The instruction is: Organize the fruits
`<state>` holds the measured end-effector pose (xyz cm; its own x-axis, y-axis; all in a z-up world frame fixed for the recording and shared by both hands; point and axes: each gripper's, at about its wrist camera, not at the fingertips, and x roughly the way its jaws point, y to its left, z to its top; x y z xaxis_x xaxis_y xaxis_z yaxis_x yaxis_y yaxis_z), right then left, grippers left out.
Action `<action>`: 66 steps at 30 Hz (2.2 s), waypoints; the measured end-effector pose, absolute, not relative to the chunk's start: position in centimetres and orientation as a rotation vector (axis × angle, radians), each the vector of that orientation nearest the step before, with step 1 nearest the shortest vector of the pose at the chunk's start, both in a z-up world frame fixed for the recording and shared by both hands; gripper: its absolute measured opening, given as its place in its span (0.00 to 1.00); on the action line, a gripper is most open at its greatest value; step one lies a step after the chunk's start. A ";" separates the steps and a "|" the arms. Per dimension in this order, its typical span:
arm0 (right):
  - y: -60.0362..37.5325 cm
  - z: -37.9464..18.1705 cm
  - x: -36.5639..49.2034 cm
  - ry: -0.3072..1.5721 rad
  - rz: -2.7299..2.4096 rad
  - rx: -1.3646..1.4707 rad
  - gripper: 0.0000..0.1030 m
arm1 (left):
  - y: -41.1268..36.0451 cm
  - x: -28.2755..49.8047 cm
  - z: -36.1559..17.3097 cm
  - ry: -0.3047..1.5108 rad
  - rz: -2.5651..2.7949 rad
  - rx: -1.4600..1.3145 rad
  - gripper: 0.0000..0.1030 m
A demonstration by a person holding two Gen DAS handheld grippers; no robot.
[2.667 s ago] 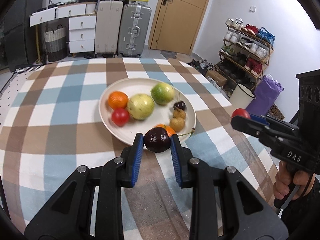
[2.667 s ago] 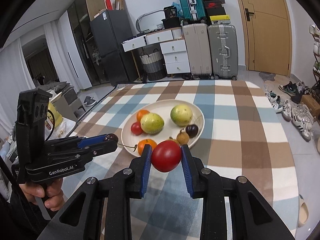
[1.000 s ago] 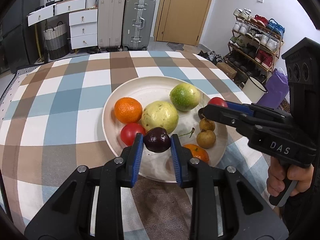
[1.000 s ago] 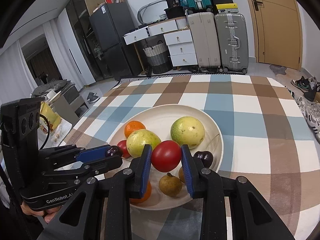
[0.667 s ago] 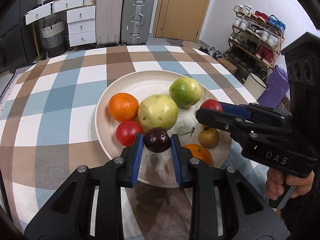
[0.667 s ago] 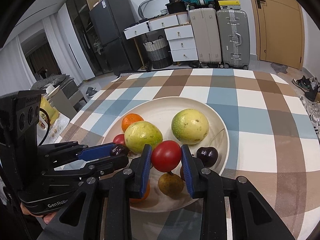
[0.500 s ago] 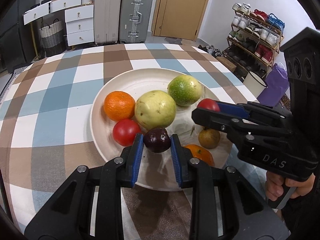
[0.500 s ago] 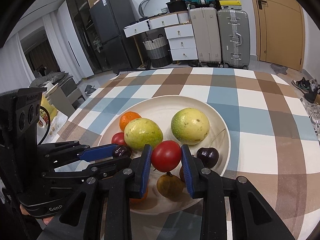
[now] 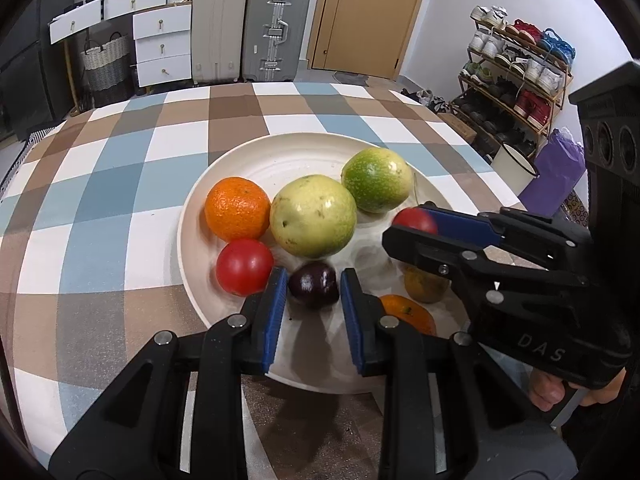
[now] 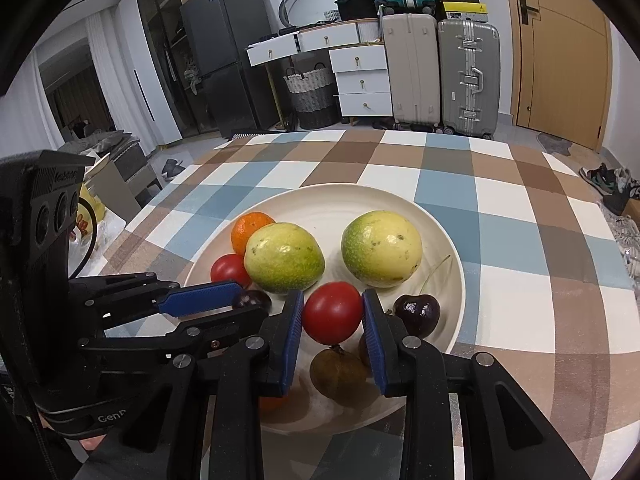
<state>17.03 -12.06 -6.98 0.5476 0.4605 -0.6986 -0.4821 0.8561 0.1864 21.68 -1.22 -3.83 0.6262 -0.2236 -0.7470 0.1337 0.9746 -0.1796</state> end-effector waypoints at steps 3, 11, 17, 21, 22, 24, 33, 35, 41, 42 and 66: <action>-12.3 -6.6 16.8 0.814 0.551 -0.030 0.35 | -1.0 21.5 -3.5 0.863 -0.199 -0.112 0.25; -13.9 -4.7 15.5 0.761 0.521 -0.001 0.65 | -0.5 20.1 -2.0 0.829 -0.158 -0.093 0.58; -15.7 -3.1 14.3 0.714 0.505 0.037 0.90 | 0.8 18.2 -0.2 0.765 -0.130 -0.110 0.91; -16.7 -2.6 13.3 0.702 0.509 0.067 0.98 | 1.3 16.7 1.0 0.713 -0.104 -0.099 1.00; -16.8 -2.6 13.1 0.699 0.509 0.066 0.99 | 1.3 16.3 1.2 0.709 -0.099 -0.095 1.00; -17.0 -2.6 12.4 0.688 0.507 0.061 0.99 | 1.4 15.7 1.5 0.698 -0.085 -0.093 1.00; -18.3 -2.5 8.5 0.607 0.545 0.068 1.00 | 1.3 12.0 2.3 0.616 -0.058 -0.083 1.00; -18.6 -2.4 7.6 0.593 0.553 0.062 1.00 | 1.3 11.4 2.3 0.601 -0.058 -0.086 1.00; -19.2 -2.3 4.6 0.516 0.560 0.021 1.00 | 1.5 9.1 1.8 0.548 -0.044 -0.109 1.00; -19.2 -2.4 4.1 0.504 0.560 0.011 1.00 | 1.6 8.7 1.8 0.536 -0.038 -0.113 1.00; -19.7 -3.2 1.9 0.417 0.530 -0.021 1.00 | 0.7 6.0 1.2 0.456 -0.060 -0.072 1.00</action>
<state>1.91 -19.67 -3.23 0.7808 0.4868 -0.3916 -0.4950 0.8645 0.0874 5.95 0.66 1.23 0.8961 -0.0741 -0.4377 0.0421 0.9957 -0.0825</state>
